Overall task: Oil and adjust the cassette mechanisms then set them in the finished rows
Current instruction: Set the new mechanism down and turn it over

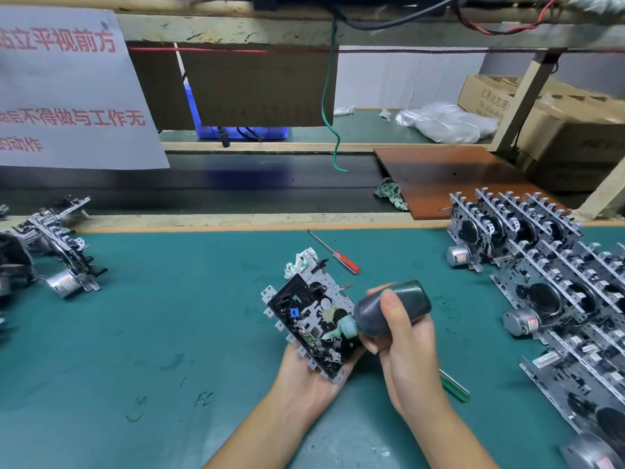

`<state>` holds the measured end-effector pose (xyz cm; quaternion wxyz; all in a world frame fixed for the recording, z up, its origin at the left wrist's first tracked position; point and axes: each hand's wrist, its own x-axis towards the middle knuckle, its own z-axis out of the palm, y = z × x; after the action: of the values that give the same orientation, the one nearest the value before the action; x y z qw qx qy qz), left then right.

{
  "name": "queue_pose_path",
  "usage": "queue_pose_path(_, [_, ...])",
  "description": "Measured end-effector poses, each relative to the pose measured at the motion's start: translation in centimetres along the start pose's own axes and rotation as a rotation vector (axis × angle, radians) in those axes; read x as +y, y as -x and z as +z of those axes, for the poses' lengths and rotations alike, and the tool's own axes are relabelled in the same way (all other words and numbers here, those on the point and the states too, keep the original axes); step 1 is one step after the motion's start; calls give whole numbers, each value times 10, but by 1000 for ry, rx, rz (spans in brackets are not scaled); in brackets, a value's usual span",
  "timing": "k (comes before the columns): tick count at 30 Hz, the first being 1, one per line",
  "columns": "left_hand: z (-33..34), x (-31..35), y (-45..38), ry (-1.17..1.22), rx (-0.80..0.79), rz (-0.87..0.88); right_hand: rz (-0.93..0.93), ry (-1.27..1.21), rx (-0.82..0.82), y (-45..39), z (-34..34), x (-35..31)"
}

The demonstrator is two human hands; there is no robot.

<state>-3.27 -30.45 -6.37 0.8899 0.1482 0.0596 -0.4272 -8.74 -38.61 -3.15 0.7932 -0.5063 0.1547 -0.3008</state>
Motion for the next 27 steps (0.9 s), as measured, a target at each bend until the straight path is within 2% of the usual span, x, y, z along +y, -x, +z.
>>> queue_pose_path(7, [3, 0, 1, 9, -19, 11, 16, -21, 16, 0, -1, -2])
queue_pose_path(11, [8, 11, 1, -88, 104, 91, -9, -232, 138, -9, -12, -11])
queue_pose_path(12, [8, 16, 2, -228, 154, 160, -35, -279, 174, -14, -18, -14])
queue_pose_path(14, [11, 25, 7, -690, 254, 373, -99, -316, 209, -23, -31, -21])
queue_pose_path(16, [7, 30, 12, -1119, 291, 605, -143, -169, 233, -31, -43, -23])
queue_pose_path(18, [1, 30, 16, -1453, 293, 699, -152, 62, 254, -37, -51, -20])
queue_pose_path(20, [-3, 28, 17, -1632, 286, 671, -143, 244, 205, -42, -56, -12])
queue_pose_path(22, [-3, 35, 17, -1674, 246, 612, -120, 415, 162, -46, -60, -4])
queue_pose_path(25, [-12, 61, 22, -1693, 13, 390, -75, 598, 125, -51, -65, 7])
queue_pose_path(27, [-22, 75, 32, -1860, -195, 251, -45, 640, 124, -52, -65, 11])
